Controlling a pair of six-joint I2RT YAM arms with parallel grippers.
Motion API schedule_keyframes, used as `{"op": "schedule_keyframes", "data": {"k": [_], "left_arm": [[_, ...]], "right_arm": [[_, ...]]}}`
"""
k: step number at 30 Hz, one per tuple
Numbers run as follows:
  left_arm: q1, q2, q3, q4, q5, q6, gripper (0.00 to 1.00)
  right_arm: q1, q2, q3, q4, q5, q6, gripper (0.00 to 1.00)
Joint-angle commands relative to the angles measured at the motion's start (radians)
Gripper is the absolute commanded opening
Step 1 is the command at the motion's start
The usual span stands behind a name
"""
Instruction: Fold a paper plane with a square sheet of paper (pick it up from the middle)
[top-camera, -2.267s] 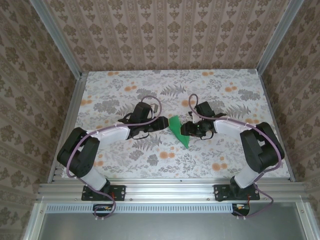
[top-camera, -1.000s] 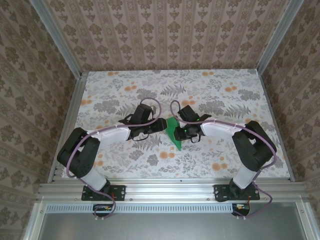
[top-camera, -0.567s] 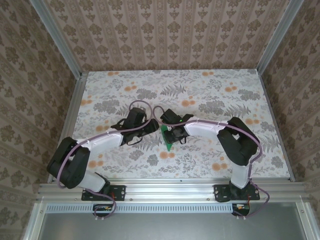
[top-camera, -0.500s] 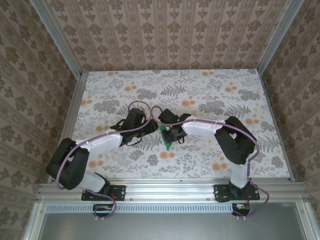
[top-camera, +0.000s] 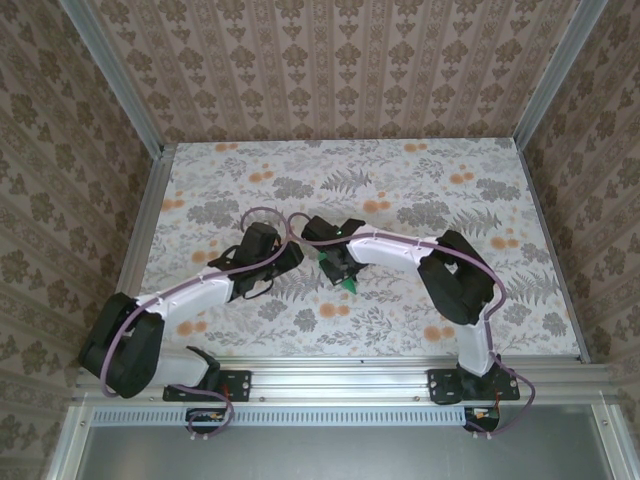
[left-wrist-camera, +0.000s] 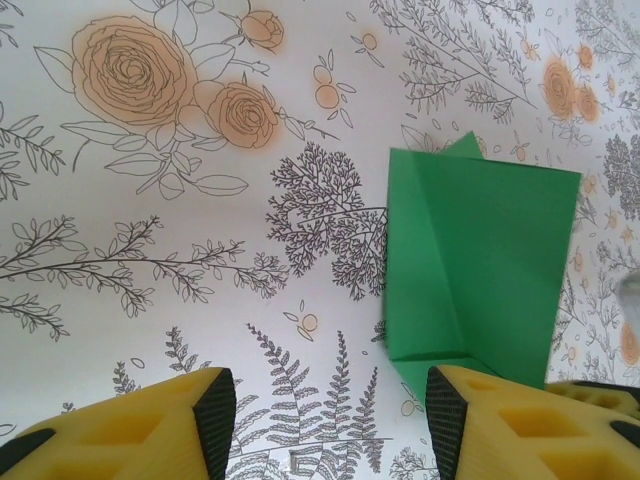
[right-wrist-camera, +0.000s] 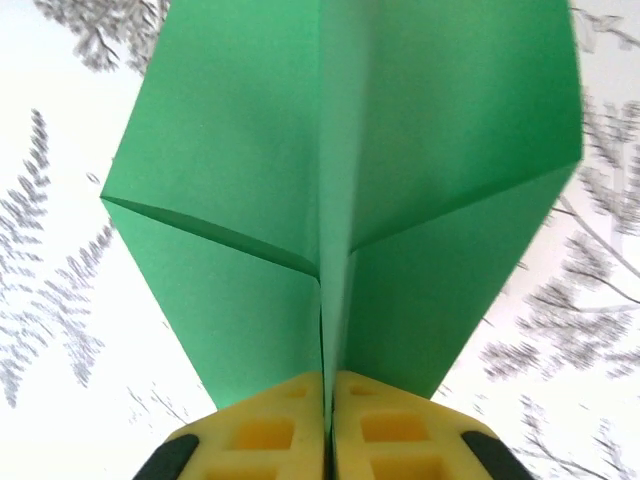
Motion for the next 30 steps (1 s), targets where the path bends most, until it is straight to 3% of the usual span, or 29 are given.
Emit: {"op": "schedule_keyframes", "data": {"k": [1,4,10,13,19,22,30], "left_arm": [[0.008,-0.019,-0.010,-0.018,-0.006,-0.017,0.56],[0.007,-0.018,-0.013,-0.014,-0.003,-0.025,0.56],[0.008,-0.020,-0.012,-0.026,0.006,-0.020,0.56],[0.008,-0.020,-0.009,-0.038,0.009,-0.017,0.56],[0.007,0.001,0.000,-0.042,0.023,-0.014,0.56],[0.007,0.009,0.006,-0.041,0.023,-0.017,0.56],[0.006,0.027,0.026,-0.052,0.026,-0.012,0.56]], "right_arm": [[-0.001,-0.062,0.027,-0.112,0.062,-0.033,0.06],[-0.001,-0.037,0.009,-0.093,0.047,-0.010,0.05],[0.000,0.044,0.009,-0.062,0.005,0.038,0.13],[-0.001,0.051,-0.003,-0.045,0.008,0.048,0.22],[0.000,0.075,-0.025,-0.022,-0.005,0.050,0.28],[0.000,0.085,-0.051,0.007,-0.002,0.057,0.19],[0.017,0.086,-0.105,0.054,0.058,0.125,0.12]]}}
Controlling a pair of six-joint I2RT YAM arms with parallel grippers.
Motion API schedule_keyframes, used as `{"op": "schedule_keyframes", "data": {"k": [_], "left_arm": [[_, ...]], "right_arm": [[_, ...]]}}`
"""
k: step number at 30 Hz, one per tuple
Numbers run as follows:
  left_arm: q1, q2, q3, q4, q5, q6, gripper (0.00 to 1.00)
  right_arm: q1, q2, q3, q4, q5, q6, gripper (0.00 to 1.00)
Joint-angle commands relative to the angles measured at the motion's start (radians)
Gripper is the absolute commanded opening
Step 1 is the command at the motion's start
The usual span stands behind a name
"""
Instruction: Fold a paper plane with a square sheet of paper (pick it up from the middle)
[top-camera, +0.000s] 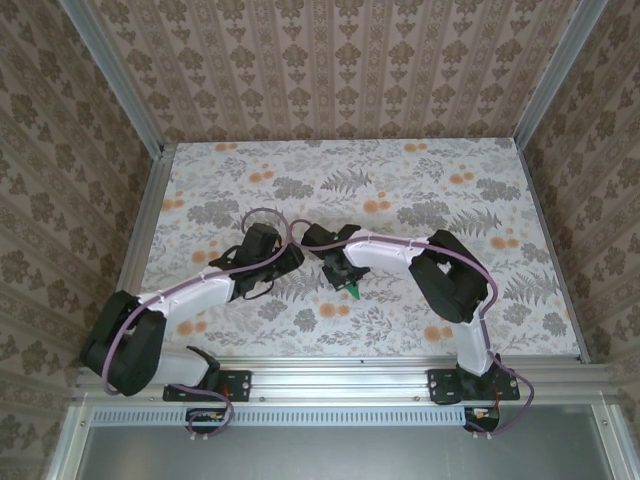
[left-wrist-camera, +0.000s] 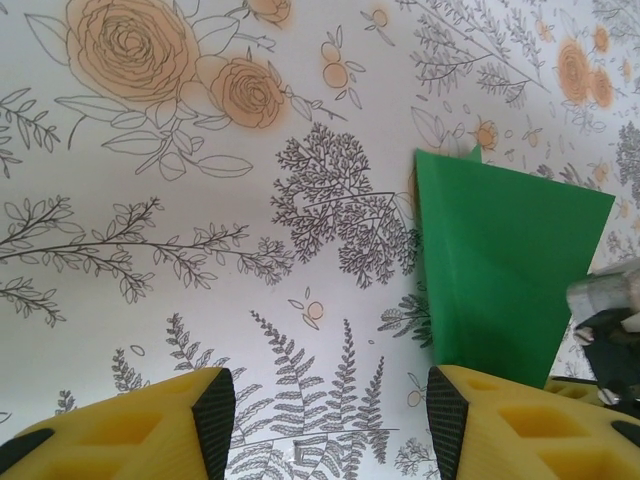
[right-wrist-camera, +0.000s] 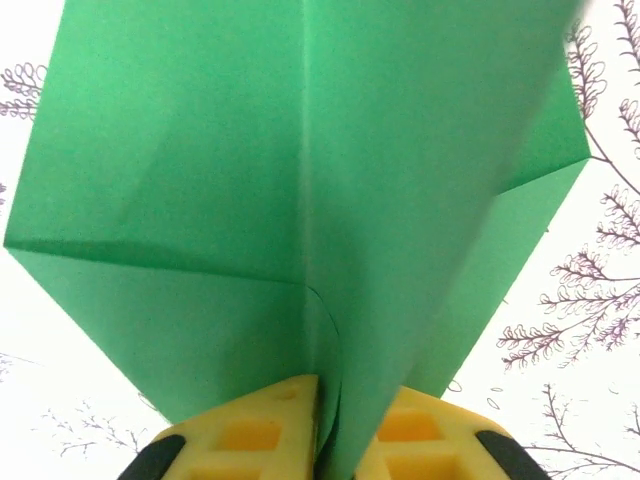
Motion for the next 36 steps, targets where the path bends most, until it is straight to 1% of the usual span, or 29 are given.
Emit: {"op": "schedule_keyframes", "data": {"k": [1,5,9,15,17,20,25,28,30,32,36], "left_arm": [[0.007,0.012,0.025,-0.040,0.010,-0.005,0.56],[0.007,0.012,0.026,-0.037,0.013,-0.005,0.56],[0.007,0.010,0.030,-0.039,0.017,-0.002,0.56],[0.005,-0.005,0.034,-0.048,0.024,0.001,0.56],[0.005,-0.007,0.036,-0.046,0.030,0.002,0.56],[0.000,-0.005,0.040,-0.042,0.033,0.002,0.56],[-0.004,-0.003,0.047,-0.042,0.038,0.004,0.56],[-0.005,-0.004,0.049,-0.044,0.039,0.004,0.56],[-0.006,-0.002,0.051,-0.042,0.044,0.006,0.57],[-0.007,-0.001,0.059,-0.043,0.052,0.015,0.57],[-0.010,-0.005,0.085,-0.072,0.049,0.046,0.57]], "right_arm": [[0.006,0.022,-0.080,0.046,0.038,0.065,0.11],[0.002,0.031,-0.084,0.060,0.043,0.101,0.09],[0.004,0.052,-0.071,0.052,0.006,0.144,0.08],[-0.006,-0.122,-0.091,0.030,0.097,0.190,0.10],[-0.016,-0.151,-0.102,0.035,0.110,0.207,0.11],[-0.036,-0.113,-0.104,0.040,0.080,0.225,0.13],[-0.036,-0.039,-0.101,0.073,0.033,0.258,0.14],[-0.038,-0.019,-0.094,0.066,0.030,0.261,0.14],[-0.042,-0.031,-0.088,0.055,0.031,0.260,0.17],[-0.049,-0.064,-0.080,0.040,0.023,0.253,0.24],[-0.051,-0.210,-0.056,0.001,0.039,0.220,0.44]]}}
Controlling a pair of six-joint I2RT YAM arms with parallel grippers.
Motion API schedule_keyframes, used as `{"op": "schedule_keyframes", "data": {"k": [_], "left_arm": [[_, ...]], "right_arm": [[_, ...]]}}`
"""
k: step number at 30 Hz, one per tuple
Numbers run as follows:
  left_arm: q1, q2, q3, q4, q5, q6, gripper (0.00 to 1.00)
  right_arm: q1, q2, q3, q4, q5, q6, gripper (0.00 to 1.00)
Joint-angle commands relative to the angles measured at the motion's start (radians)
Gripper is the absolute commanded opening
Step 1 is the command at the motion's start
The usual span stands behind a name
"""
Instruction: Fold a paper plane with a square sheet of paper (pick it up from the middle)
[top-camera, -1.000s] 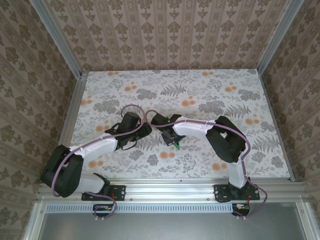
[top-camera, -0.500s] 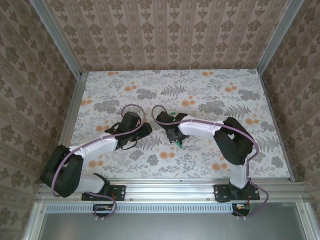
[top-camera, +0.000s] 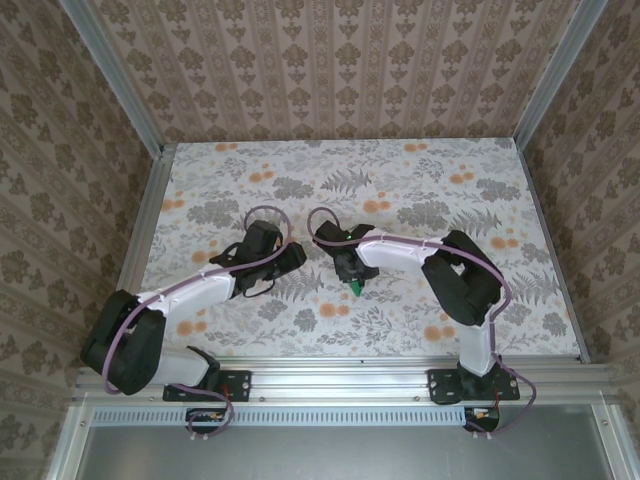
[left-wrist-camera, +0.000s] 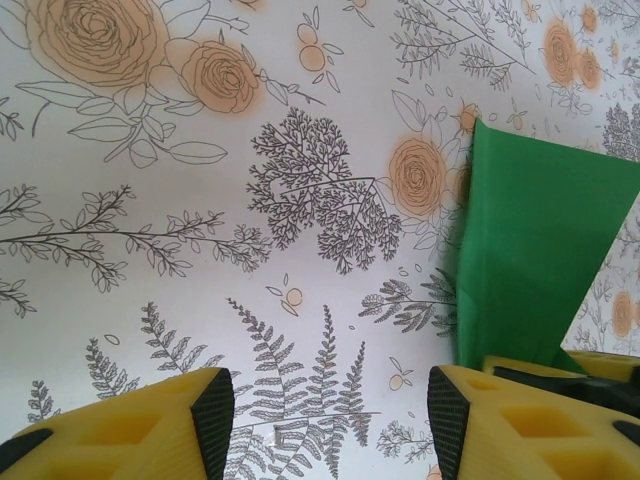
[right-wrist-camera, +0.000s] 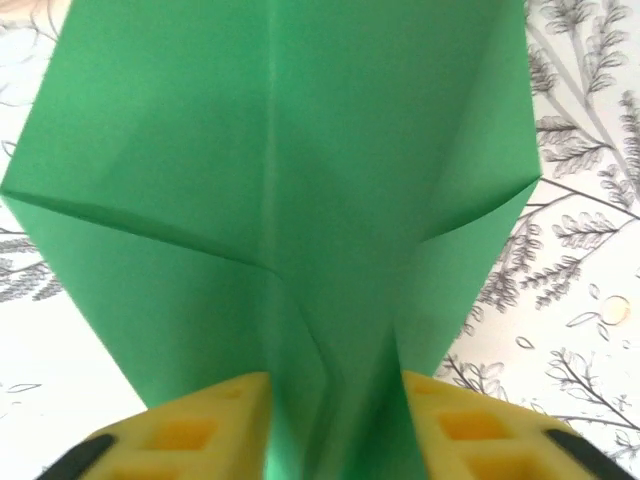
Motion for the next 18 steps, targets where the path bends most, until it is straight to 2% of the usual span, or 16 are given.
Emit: {"op": "schedule_keyframes", "data": {"k": [1,6,10,12,14,16,18], "left_arm": [[-0.009,-0.016,0.051,-0.037,0.002,0.044,0.57],[-0.011,-0.052,0.057,-0.056,-0.032,0.070,0.57],[-0.012,-0.117,0.051,-0.099,-0.110,0.112,0.58],[-0.012,-0.163,0.048,-0.143,-0.185,0.157,0.59],[-0.005,-0.223,0.046,-0.201,-0.290,0.208,0.65],[0.028,-0.279,0.043,-0.260,-0.384,0.275,0.71],[0.069,-0.317,0.039,-0.298,-0.483,0.357,0.76]], "right_arm": [[-0.004,-0.155,0.042,-0.063,0.002,-0.033,0.47],[-0.017,-0.320,0.081,-0.116,0.038,-0.114,0.59],[-0.031,-0.497,0.053,-0.081,0.198,-0.224,0.62],[-0.044,-0.613,-0.030,0.010,0.314,-0.309,0.69],[-0.080,-0.724,-0.153,0.148,0.396,-0.409,0.85],[-0.167,-0.824,-0.320,0.343,0.417,-0.499,1.00],[-0.271,-0.881,-0.488,0.532,0.432,-0.531,1.00]]}}
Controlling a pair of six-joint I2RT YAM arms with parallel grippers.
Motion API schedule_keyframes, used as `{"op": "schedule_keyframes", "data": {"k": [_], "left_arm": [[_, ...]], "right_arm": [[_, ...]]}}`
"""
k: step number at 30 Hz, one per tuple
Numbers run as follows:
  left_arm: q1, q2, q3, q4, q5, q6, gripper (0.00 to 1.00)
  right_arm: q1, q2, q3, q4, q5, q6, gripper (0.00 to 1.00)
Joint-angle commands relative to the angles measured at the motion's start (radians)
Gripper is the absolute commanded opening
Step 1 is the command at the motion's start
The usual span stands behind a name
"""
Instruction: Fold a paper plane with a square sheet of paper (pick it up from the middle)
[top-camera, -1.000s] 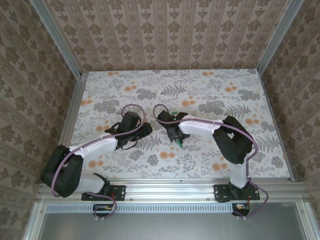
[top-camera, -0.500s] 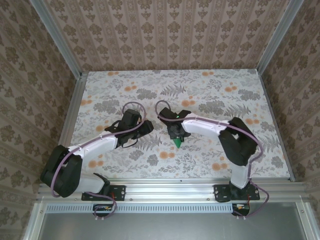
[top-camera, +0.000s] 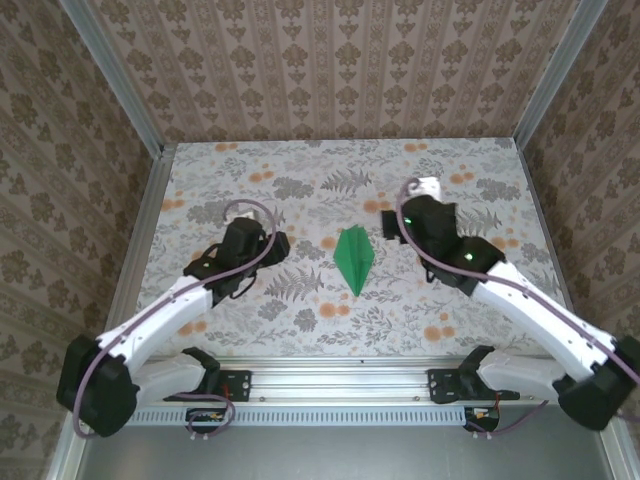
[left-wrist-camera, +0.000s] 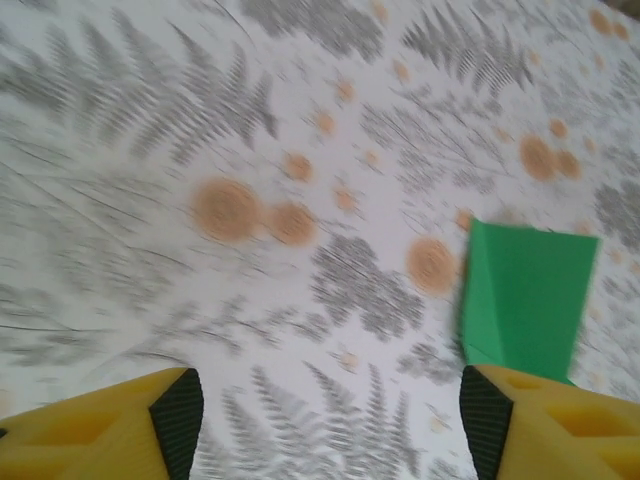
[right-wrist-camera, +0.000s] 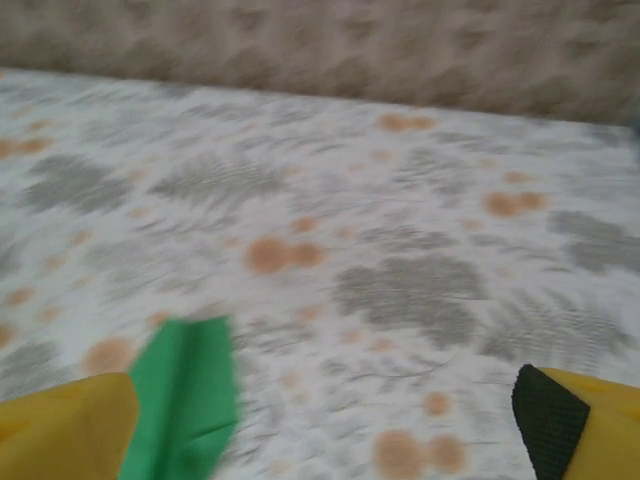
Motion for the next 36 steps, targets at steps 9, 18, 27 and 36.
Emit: {"op": "schedule_keyframes", "data": {"k": [9,18,27,36], "left_arm": [[0.438,-0.080,-0.123,0.049,-0.257,0.375,0.99],[0.559,0.039,-0.265,0.476,-0.119,0.572,1.00],[0.560,0.272,-0.302,0.906,0.085,0.722,0.98],[0.572,0.450,-0.285,1.052,0.164,0.755,1.00]], "right_arm": [[-0.448,0.200,-0.405,0.630,-0.154,-0.166,1.00],[-0.509,0.462,-0.460,1.119,-0.364,-0.270,1.00],[-0.542,0.479,-0.647,1.450,-0.515,-0.281,1.00],[-0.536,0.492,-0.608,1.405,-0.323,-0.216,1.00]]}}
